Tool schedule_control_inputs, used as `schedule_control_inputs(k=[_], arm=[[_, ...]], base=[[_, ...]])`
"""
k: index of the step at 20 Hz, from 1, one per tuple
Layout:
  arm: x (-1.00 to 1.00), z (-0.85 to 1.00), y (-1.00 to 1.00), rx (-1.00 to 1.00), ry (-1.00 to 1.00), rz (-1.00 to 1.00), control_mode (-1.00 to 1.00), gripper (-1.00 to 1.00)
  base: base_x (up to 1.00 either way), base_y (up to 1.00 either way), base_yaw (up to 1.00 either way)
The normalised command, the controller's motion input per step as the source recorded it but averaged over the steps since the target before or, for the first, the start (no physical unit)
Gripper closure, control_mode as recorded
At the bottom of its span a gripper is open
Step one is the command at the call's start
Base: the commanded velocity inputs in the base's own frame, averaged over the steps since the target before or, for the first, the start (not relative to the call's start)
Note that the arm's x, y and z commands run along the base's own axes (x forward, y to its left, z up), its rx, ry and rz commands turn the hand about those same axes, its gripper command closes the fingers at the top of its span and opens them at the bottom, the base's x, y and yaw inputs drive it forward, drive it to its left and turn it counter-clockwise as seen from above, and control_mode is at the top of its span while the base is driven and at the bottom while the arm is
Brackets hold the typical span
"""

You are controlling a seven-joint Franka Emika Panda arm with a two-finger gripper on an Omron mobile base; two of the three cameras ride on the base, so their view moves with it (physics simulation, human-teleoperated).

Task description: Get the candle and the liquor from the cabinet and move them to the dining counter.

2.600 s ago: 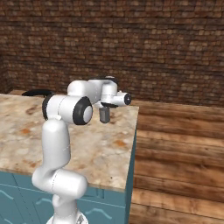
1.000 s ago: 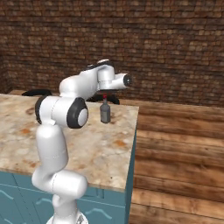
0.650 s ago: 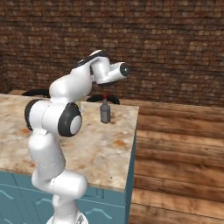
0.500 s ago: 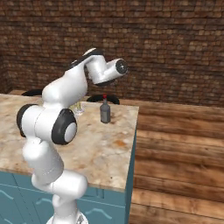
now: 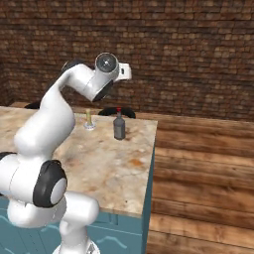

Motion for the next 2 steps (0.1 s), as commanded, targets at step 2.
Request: schedule_control_inputs(k=[2], arm=[[-1.00,0.67,0.00,0.00,0.13,-0.32,-1.00,-1.00]], base=[[0.00,0.00,0.00]])
